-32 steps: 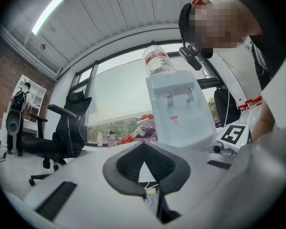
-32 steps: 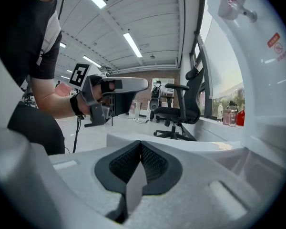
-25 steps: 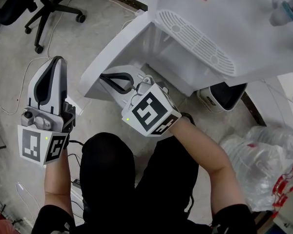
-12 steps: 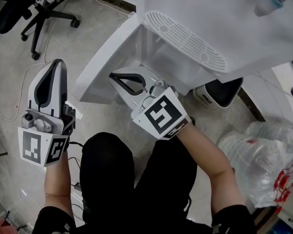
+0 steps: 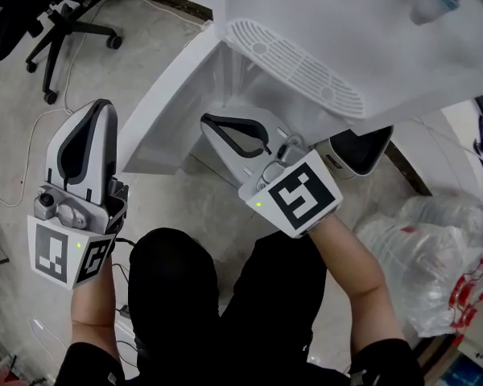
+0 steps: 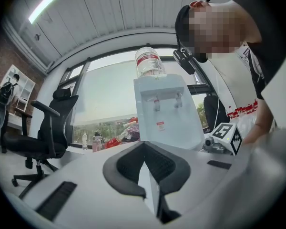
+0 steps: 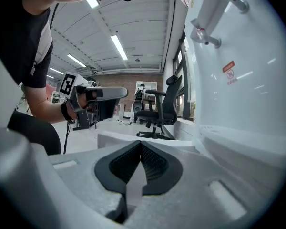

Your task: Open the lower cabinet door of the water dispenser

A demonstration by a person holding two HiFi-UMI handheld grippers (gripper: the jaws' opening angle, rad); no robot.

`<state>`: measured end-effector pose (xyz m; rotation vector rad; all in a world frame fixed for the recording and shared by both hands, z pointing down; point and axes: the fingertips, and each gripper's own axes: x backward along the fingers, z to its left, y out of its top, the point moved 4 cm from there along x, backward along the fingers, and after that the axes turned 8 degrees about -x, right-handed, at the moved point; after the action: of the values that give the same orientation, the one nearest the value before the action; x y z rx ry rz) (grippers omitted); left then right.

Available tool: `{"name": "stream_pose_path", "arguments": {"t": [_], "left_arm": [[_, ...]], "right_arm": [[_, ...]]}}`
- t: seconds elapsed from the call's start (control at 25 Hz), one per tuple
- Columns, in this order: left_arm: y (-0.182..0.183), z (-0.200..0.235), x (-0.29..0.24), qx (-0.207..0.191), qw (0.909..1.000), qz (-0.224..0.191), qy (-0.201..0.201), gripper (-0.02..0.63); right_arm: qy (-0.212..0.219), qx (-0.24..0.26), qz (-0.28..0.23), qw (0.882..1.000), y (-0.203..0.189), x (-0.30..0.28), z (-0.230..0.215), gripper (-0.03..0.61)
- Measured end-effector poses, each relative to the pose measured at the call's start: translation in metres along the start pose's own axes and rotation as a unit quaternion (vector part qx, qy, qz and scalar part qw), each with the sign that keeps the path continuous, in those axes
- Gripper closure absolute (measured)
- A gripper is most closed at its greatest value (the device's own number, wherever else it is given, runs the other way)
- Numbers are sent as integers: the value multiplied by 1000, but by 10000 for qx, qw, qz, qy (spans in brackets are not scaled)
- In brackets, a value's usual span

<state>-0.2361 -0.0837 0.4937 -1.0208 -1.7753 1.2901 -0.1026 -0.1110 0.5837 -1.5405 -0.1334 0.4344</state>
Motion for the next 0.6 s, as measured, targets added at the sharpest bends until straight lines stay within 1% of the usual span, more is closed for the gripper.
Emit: {"name": "stream_pose_path", "arguments": {"t": [0.16, 0.24, 0.32, 0.44, 0.52, 0.6], "left_arm": [[3, 0, -4, 170, 9998, 43, -63, 606], [7, 2, -10, 255, 9995, 83, -144, 606], [14, 4, -19, 370, 9990, 66, -222, 606], [25, 9, -25, 610, 9980, 75, -150, 606], [33, 10, -27, 601, 9980, 136, -136, 606], [42, 9, -28, 543, 9982, 195, -181, 606]], "right_arm": [[-183, -222, -156, 9995, 9, 9, -7, 574], [-256, -296, -317, 9987, 21, 11, -9, 574], [-304, -362, -336, 9983, 33, 12, -10, 574], [-370, -639, -349, 9967, 57, 14, -6, 574], [-623, -930, -452, 9927, 72, 20, -6, 574], [-922, -1068, -405, 9892, 83, 31, -10, 574]]}}
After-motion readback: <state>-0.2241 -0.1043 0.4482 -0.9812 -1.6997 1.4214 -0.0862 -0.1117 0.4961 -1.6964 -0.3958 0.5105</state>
